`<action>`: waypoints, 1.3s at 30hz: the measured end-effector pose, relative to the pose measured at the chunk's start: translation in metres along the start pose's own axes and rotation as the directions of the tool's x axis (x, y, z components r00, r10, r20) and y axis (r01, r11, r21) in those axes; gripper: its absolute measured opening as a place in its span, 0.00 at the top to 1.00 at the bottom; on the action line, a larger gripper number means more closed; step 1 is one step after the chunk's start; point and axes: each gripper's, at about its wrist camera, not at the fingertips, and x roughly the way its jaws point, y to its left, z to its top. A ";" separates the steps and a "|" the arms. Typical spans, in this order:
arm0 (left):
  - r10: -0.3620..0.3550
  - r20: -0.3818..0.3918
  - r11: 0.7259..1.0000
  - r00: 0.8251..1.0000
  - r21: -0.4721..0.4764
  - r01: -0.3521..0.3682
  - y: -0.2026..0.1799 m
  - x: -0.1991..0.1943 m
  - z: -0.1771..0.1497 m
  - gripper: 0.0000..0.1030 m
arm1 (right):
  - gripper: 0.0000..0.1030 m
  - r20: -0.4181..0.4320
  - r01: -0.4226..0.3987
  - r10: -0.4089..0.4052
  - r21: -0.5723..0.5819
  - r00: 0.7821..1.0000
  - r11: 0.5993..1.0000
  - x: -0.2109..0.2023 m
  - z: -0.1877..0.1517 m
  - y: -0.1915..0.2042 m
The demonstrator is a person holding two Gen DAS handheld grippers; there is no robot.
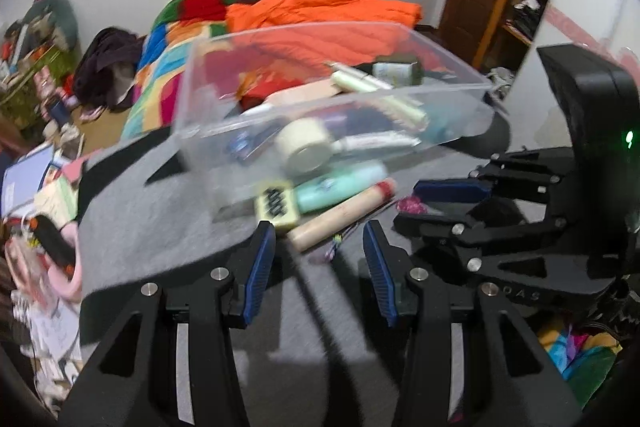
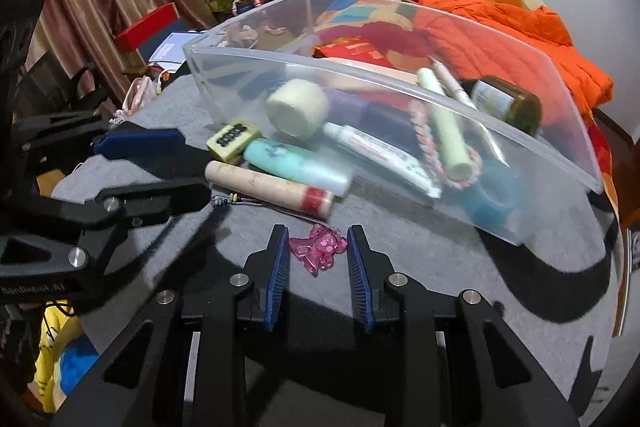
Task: Organize objects
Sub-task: 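Grasp the lipstick with the left tool while the right tool grasps the pink hair clip, then drop the lipstick and pink hair clip into the clear box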
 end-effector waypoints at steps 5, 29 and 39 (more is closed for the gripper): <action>-0.047 -0.047 0.997 0.998 0.054 0.050 -0.012 0.019 0.015 0.53 | 0.74 0.006 0.020 -0.020 0.025 1.000 0.999 -0.015 -0.015 -0.015; 0.036 -0.067 0.992 0.997 0.123 -0.028 -0.040 0.025 -0.010 0.86 | 0.74 0.180 0.038 -0.057 0.110 0.982 0.993 -0.086 -0.025 -0.045; -0.019 0.098 1.000 0.995 0.002 0.019 -0.023 -0.028 0.004 0.86 | 0.74 0.295 0.023 -0.052 0.103 0.954 0.994 -0.113 0.002 -0.036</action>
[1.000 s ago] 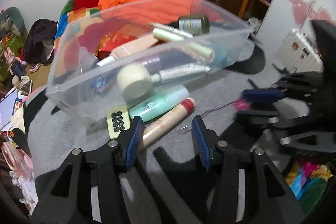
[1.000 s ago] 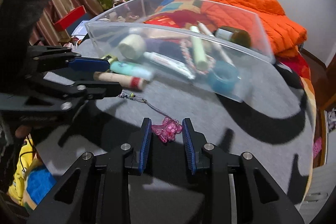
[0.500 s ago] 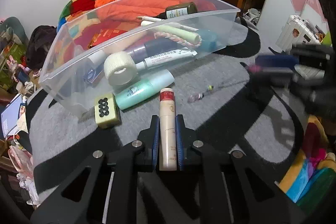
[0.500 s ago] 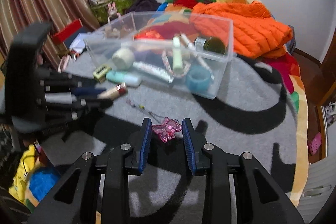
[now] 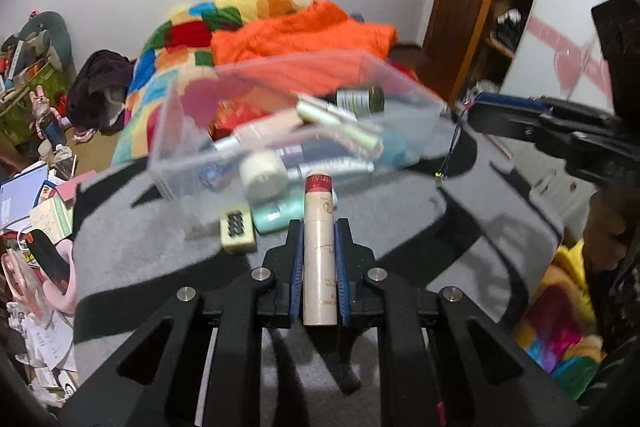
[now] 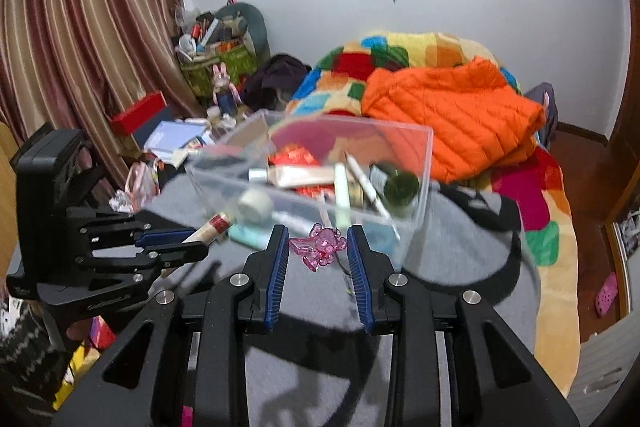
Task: Organize objects
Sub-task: 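Drop the lipstick and pink hair clip into the clear box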
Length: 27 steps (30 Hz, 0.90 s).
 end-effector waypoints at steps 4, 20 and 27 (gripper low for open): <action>0.019 0.060 0.999 0.998 -0.029 -0.018 0.007 -0.015 0.011 0.86 | 0.74 0.052 -0.003 0.003 0.003 0.999 1.000 -0.004 0.016 0.005; 0.141 0.141 0.985 0.980 -0.115 -0.125 0.039 -0.015 0.053 0.86 | 0.74 0.074 0.028 -0.031 0.043 0.997 0.999 0.032 0.070 0.001; 0.120 0.044 0.978 0.992 -0.176 -0.111 0.064 0.022 0.065 0.86 | 0.74 -0.011 0.037 -0.037 0.015 0.999 0.999 0.070 0.064 0.001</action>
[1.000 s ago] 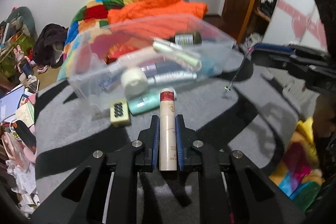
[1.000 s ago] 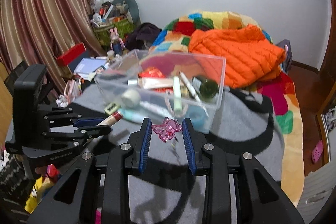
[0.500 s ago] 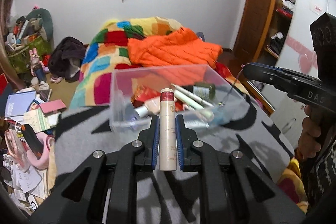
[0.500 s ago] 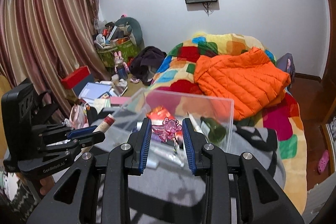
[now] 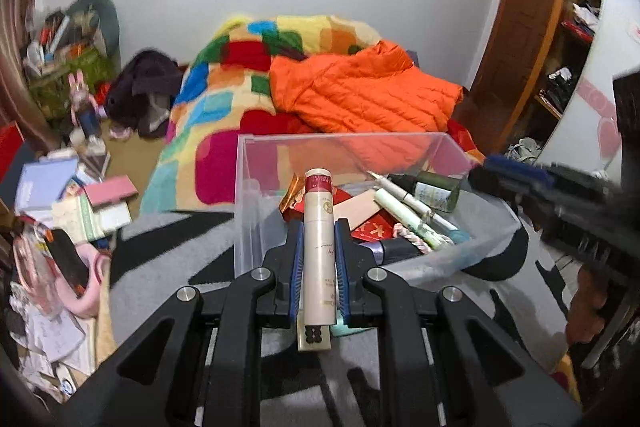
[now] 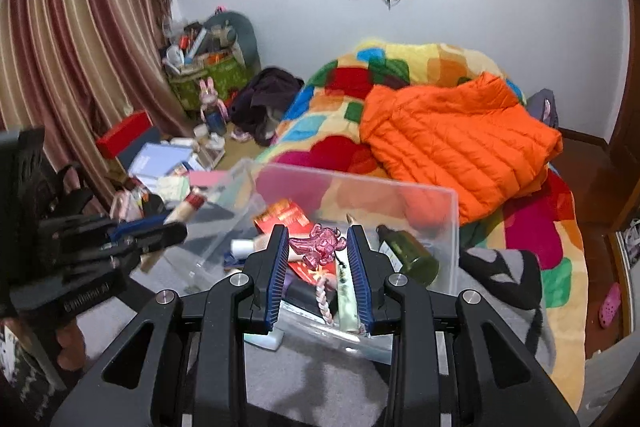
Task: Organize objects
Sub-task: 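Drop the lipstick and pink hair clip into the clear box, then grasp the tile with the left tool while the right tool grasps the light-blue bottle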
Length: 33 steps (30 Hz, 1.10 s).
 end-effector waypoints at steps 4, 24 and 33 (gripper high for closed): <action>-0.004 -0.042 1.000 0.999 -0.031 0.003 0.007 0.017 0.000 0.86 | 0.74 -0.068 0.051 -0.051 -0.003 0.996 0.999 0.023 -0.010 -0.010; 0.019 0.020 0.995 1.000 0.093 -0.020 -0.022 -0.018 -0.014 0.58 | 0.59 -0.086 -0.006 0.004 -0.022 0.996 1.000 0.008 -0.019 -0.012; 0.044 -0.053 0.992 0.998 0.119 -0.038 -0.015 -0.016 -0.048 0.57 | 0.55 -0.090 -0.068 0.056 -0.139 0.994 0.988 -0.008 -0.043 0.026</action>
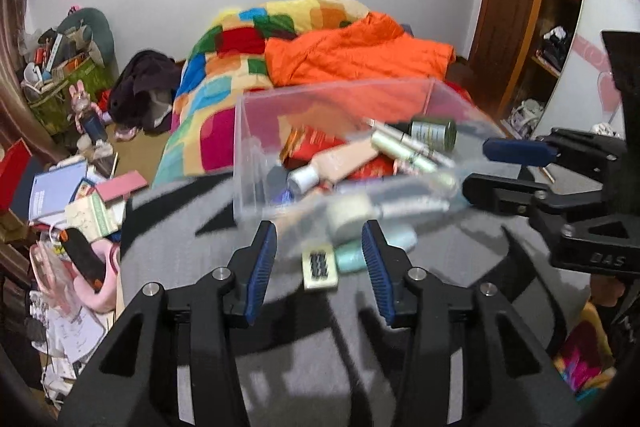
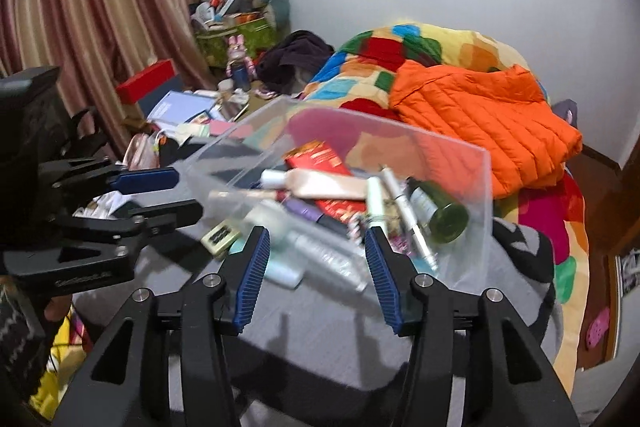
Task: Organize objects
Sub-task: 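Grasp the tile with the left tool while the right tool grasps the light-blue bottle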
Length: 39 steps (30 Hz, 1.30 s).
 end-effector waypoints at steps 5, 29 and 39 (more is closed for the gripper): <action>-0.016 -0.089 1.000 0.996 -0.021 0.014 0.007 0.023 -0.016 0.57 | 0.55 -0.056 -0.025 0.022 -0.054 0.998 0.998 0.016 -0.015 0.017; -0.074 -0.182 0.995 0.980 -0.075 0.061 0.031 0.033 -0.046 0.77 | 0.55 -0.209 -0.164 0.120 -0.205 0.971 0.965 0.053 -0.034 0.055; -0.033 -0.179 0.999 0.983 -0.003 0.033 0.023 0.023 -0.054 0.73 | 0.69 -0.242 -0.117 0.078 -0.152 0.967 0.981 0.092 -0.021 0.057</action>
